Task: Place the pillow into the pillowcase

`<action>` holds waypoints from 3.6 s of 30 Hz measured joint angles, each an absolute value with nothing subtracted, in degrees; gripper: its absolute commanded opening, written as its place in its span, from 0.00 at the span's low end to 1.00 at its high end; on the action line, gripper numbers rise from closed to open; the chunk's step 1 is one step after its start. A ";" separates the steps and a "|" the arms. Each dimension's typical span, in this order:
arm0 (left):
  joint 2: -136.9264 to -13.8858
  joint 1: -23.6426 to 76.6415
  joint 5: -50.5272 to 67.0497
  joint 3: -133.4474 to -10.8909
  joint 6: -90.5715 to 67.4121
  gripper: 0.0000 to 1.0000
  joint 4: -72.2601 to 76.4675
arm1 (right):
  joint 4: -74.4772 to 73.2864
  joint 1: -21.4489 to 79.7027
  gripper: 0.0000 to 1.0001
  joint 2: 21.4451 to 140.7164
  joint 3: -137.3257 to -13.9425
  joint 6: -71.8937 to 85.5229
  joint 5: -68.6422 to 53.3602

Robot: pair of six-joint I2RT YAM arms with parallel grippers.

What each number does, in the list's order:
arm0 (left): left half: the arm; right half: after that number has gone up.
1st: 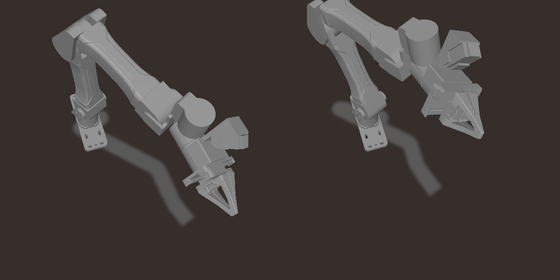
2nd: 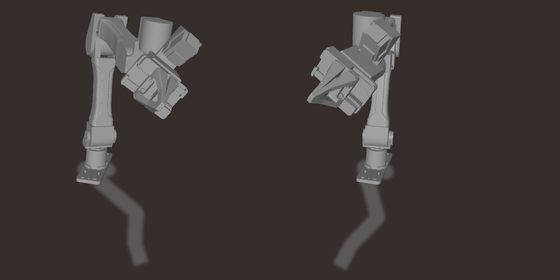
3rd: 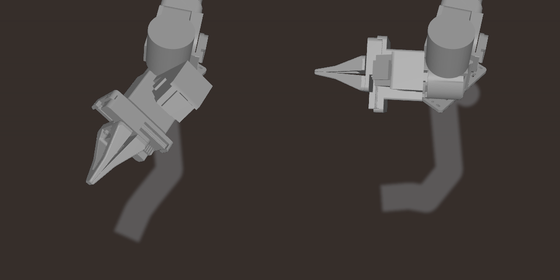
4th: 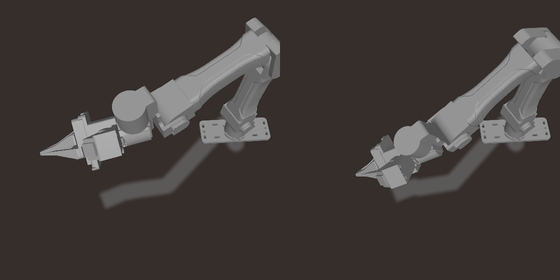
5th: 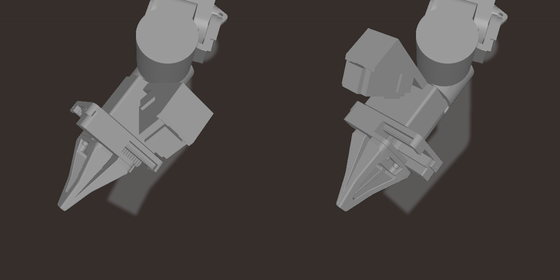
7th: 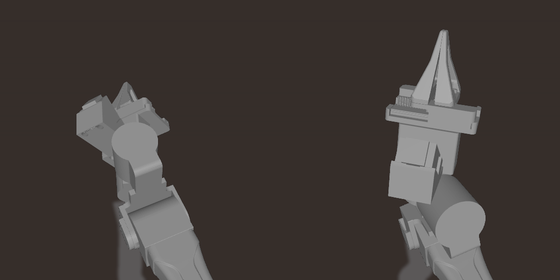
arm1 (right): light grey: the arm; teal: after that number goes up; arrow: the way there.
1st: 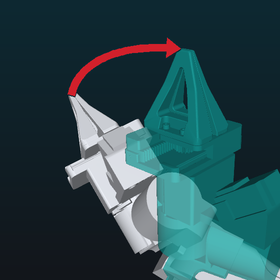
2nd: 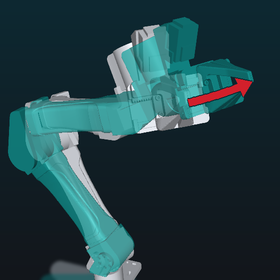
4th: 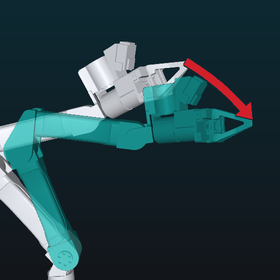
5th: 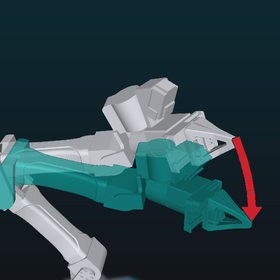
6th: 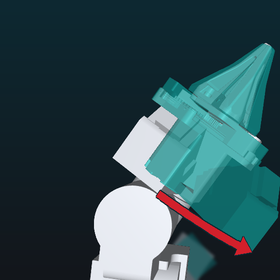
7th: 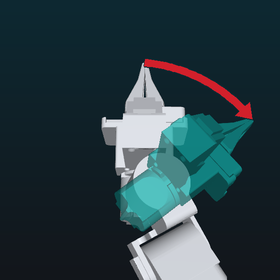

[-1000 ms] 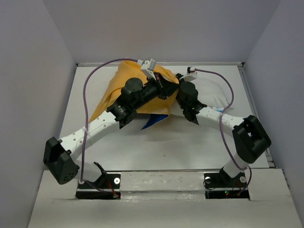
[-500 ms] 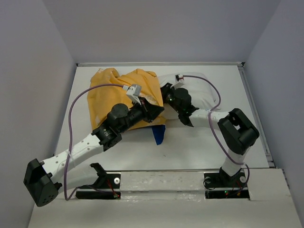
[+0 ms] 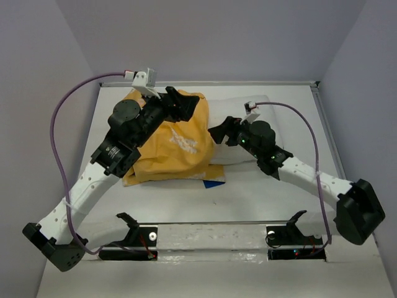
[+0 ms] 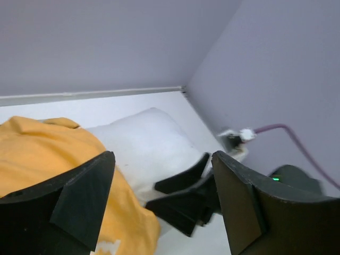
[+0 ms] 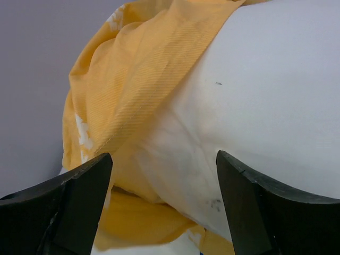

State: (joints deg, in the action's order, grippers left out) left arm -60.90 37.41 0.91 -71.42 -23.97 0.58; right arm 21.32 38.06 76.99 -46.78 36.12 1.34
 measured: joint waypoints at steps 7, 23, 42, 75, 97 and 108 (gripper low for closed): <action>-81.14 37.08 -4.73 -83.26 -16.43 0.82 -8.56 | 2.85 30.09 0.97 70.22 -51.62 25.56 3.64; -109.25 36.99 -10.46 -99.96 -5.89 0.56 -19.99 | 0.99 39.44 0.00 71.07 -42.70 25.32 3.03; -90.87 36.71 -15.16 -90.61 -3.03 0.75 -25.15 | -9.91 54.78 0.77 57.41 -45.45 26.00 6.31; -90.17 47.48 3.73 -83.37 -1.54 0.00 -7.09 | 11.68 42.78 0.21 62.06 -30.61 34.02 -4.40; -82.11 43.38 14.15 -77.10 -10.55 0.00 -4.32 | 12.91 48.82 0.00 78.70 -42.70 26.87 0.93; -68.51 42.70 15.68 -61.82 -20.27 0.00 3.49 | 23.75 49.08 0.00 73.67 -43.75 38.39 21.63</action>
